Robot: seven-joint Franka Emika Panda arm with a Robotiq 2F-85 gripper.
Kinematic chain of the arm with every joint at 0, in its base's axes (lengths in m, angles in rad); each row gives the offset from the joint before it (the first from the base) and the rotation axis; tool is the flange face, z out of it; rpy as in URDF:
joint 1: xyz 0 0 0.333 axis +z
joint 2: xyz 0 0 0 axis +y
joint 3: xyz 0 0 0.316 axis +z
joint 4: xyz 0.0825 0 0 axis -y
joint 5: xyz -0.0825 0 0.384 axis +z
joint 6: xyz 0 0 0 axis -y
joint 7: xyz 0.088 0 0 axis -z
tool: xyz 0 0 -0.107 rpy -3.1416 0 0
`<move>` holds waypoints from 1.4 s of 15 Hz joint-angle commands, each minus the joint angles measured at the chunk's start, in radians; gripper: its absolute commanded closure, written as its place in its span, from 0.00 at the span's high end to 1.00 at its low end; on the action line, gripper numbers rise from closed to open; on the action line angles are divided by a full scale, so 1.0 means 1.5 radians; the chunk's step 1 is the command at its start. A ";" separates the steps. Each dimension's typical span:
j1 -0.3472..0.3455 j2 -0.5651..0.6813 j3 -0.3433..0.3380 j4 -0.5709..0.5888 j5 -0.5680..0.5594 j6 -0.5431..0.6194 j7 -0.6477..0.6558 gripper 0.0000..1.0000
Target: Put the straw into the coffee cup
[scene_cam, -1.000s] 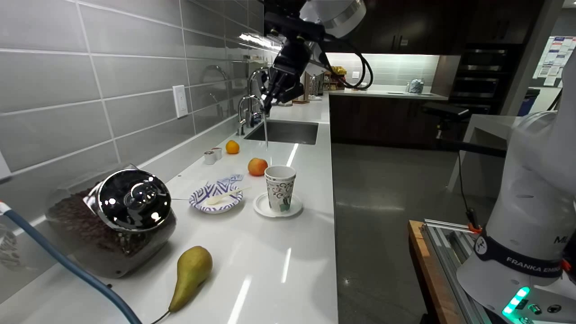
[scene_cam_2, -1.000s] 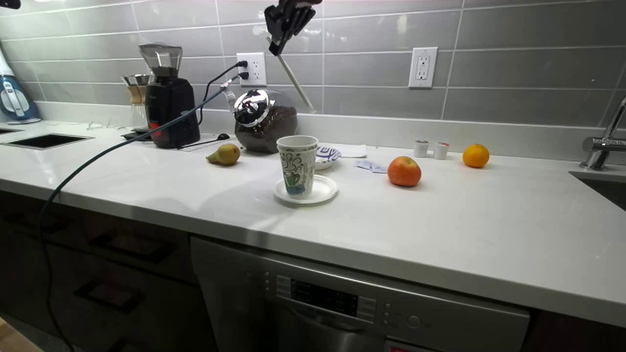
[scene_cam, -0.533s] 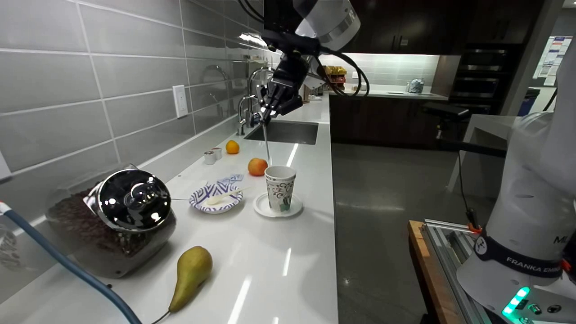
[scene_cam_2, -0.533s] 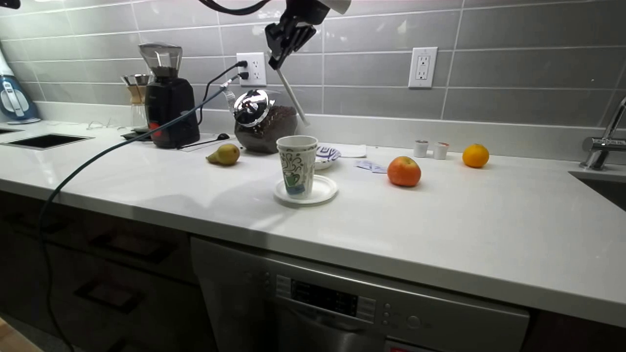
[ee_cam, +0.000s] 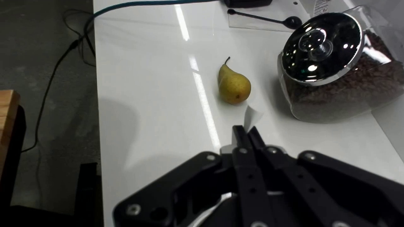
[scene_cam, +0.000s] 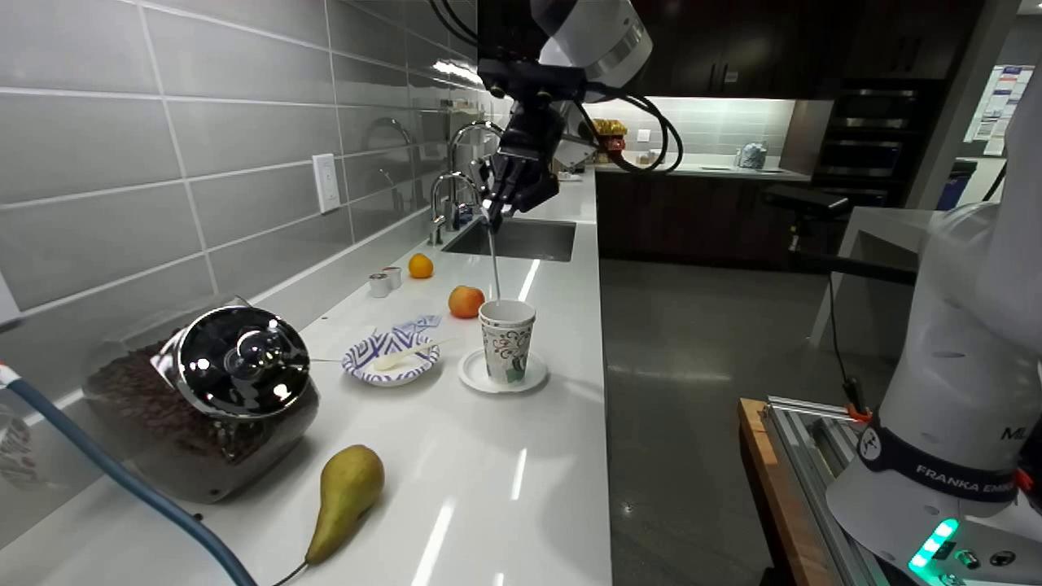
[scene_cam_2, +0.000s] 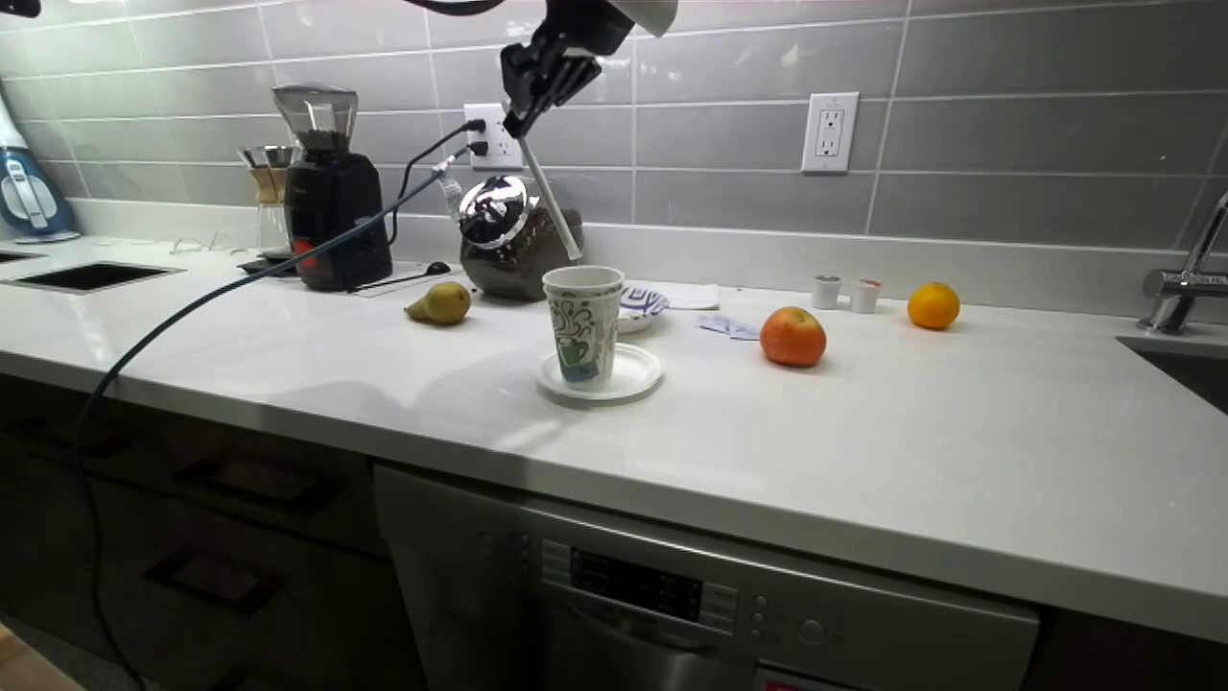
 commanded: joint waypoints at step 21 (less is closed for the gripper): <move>-0.016 0.118 -0.017 -0.027 -0.038 0.105 -0.060 0.01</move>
